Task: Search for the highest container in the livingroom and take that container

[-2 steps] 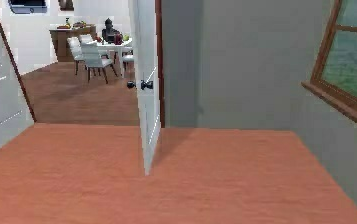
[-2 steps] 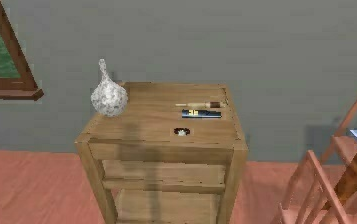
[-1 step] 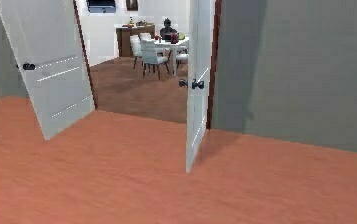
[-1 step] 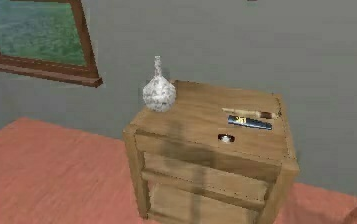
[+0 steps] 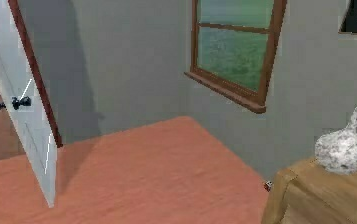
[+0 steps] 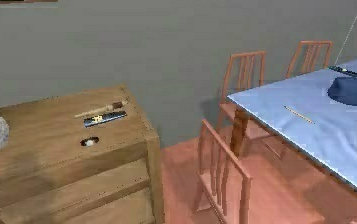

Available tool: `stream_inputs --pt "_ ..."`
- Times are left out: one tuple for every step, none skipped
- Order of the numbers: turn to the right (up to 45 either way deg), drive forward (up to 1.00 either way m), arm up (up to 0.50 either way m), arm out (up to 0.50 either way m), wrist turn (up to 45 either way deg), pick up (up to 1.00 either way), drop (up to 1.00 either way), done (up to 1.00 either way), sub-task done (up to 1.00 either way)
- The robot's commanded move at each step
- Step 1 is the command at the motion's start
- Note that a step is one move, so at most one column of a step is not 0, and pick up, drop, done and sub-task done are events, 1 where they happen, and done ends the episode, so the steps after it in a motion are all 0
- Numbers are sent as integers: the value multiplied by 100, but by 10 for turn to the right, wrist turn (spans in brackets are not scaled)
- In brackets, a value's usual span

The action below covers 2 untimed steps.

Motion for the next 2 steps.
stream_inputs --pt "330 0 0 0 0 0 0 0 0" --pt "0 50 0 0 0 0 0 0 0"
